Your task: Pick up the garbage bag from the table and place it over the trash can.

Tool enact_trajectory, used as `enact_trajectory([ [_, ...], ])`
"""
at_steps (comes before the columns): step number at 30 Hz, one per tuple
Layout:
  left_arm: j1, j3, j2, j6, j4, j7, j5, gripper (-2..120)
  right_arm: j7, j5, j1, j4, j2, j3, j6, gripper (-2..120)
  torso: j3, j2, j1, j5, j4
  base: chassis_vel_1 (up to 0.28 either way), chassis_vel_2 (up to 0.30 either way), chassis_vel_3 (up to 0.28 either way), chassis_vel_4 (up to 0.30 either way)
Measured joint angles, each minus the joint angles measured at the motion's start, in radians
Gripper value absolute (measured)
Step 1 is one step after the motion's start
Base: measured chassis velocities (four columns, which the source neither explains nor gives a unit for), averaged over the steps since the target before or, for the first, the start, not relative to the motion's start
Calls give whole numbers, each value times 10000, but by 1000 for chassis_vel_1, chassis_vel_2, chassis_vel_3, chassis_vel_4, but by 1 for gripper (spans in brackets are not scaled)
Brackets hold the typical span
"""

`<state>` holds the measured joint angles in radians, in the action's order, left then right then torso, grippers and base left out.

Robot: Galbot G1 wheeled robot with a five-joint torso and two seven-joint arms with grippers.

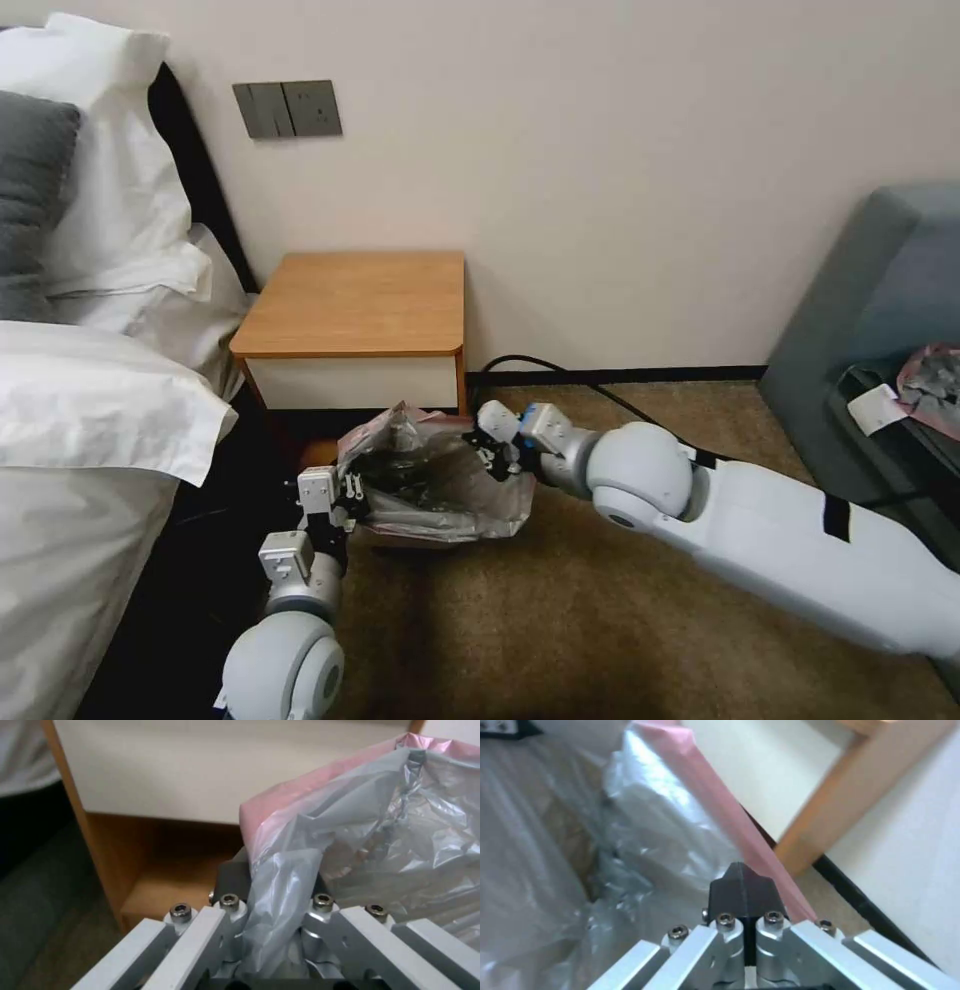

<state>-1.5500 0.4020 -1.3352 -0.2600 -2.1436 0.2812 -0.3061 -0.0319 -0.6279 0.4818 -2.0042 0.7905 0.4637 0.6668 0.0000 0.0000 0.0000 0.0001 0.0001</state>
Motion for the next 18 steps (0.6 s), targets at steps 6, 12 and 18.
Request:
enact_trajectory([
  [6, -59, -42, 101, -593, -284, 82, -1135, 9, 113, 373, 1288, -201, -223, -1599, -339, 0, 0, 1, 0, 2, -1, 0, 0, 0, 0],
  [12, -69, -20, 105, -1580, -309, 368, -2243, 9, -668, 1546, 3954, -825, 21, -3646, -1643, 10, -1, 1, 0, 2, -2, 0, 0, 0, 0],
  [18, 17, -31, 102, -2025, -11, 551, -2458, 9, -824, 2794, 5874, -946, 699, -5337, -2873, 30, 0, 1, 0, 0, -1, 0, 0, 0, 0],
])
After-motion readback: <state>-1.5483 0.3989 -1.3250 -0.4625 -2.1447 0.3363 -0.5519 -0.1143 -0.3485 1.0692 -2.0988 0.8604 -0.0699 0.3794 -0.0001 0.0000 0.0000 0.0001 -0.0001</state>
